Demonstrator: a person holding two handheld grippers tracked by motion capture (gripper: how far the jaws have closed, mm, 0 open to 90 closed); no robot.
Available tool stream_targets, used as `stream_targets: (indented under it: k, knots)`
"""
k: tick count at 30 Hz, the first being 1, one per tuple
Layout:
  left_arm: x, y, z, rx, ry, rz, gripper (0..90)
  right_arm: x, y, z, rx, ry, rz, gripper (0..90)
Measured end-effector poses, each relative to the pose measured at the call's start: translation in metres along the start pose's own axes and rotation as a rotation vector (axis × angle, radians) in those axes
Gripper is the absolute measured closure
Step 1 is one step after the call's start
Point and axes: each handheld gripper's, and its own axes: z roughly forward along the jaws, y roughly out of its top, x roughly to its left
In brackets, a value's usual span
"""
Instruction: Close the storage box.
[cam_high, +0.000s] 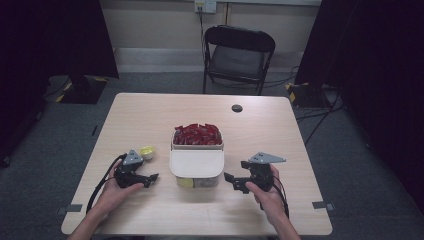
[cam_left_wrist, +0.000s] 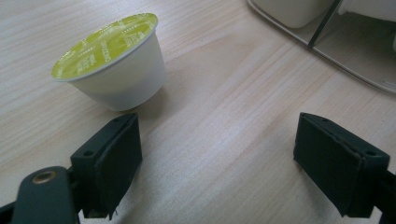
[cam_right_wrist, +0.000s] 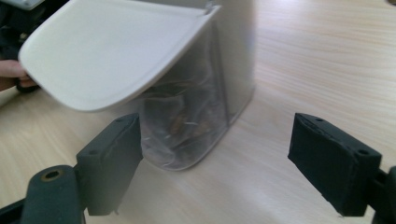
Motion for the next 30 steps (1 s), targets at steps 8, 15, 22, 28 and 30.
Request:
stream_targets:
  k: [8, 15, 22, 28, 30]
  knots:
    - [0.000, 0.000, 0.000, 0.000, -0.001, 0.002, 15.0, -0.029, 0.003, -0.011, -0.023, -0.100, 0.057, 15.9]
    - [0.001, -0.001, 0.000, -0.001, 0.010, -0.014, 15.0, -0.054, 0.004, -0.013, 0.000, -0.180, 0.087, 15.9]
    - [0.002, -0.001, -0.001, -0.003, 0.022, -0.025, 15.1, -0.079, -0.006, -0.010, 0.093, -0.247, 0.102, 15.9]
    - [0.002, -0.001, -0.001, -0.003, 0.022, -0.024, 15.0, -0.096, -0.025, -0.005, 0.142, -0.307, 0.135, 16.1]
    - [0.003, -0.001, -0.001, -0.001, 0.021, -0.022, 14.9, -0.101, -0.029, -0.003, 0.151, -0.327, 0.136, 16.3]
